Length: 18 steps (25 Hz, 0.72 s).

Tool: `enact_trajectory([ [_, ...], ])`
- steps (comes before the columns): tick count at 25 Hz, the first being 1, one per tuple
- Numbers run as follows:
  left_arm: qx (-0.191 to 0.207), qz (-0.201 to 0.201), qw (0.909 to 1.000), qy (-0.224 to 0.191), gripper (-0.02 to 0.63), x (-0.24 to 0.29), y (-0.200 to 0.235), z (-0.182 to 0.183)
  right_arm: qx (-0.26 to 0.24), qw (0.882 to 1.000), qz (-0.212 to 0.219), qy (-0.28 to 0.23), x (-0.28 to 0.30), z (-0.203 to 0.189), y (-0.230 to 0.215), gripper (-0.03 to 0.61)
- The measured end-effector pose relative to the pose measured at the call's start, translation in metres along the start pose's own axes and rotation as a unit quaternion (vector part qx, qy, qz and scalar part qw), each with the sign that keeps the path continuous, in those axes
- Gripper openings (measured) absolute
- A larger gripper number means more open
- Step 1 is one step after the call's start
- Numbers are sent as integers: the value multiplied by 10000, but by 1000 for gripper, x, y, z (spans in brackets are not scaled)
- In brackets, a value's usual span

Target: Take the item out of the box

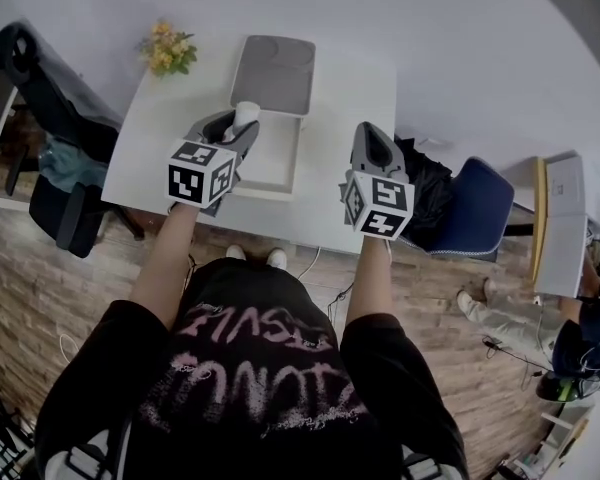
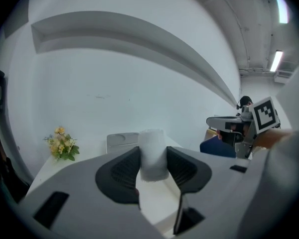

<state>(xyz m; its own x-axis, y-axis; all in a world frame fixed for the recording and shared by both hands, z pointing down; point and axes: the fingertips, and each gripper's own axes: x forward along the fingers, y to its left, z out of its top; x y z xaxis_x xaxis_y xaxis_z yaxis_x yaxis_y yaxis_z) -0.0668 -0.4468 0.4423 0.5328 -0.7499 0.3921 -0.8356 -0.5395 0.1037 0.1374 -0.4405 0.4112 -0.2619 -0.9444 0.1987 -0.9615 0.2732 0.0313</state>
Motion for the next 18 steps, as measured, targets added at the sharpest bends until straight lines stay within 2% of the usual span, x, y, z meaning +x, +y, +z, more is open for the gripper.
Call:
enact_trajectory([
  [9, 276, 227, 9977, -583, 172, -17, -2, 36, -20, 9998, 71, -204, -4, 11, -2, 11],
  [18, 403, 541, 9933, -934, 172, -27, 2, 53, -5, 9993, 139, -356, -2, 18, -8, 11],
])
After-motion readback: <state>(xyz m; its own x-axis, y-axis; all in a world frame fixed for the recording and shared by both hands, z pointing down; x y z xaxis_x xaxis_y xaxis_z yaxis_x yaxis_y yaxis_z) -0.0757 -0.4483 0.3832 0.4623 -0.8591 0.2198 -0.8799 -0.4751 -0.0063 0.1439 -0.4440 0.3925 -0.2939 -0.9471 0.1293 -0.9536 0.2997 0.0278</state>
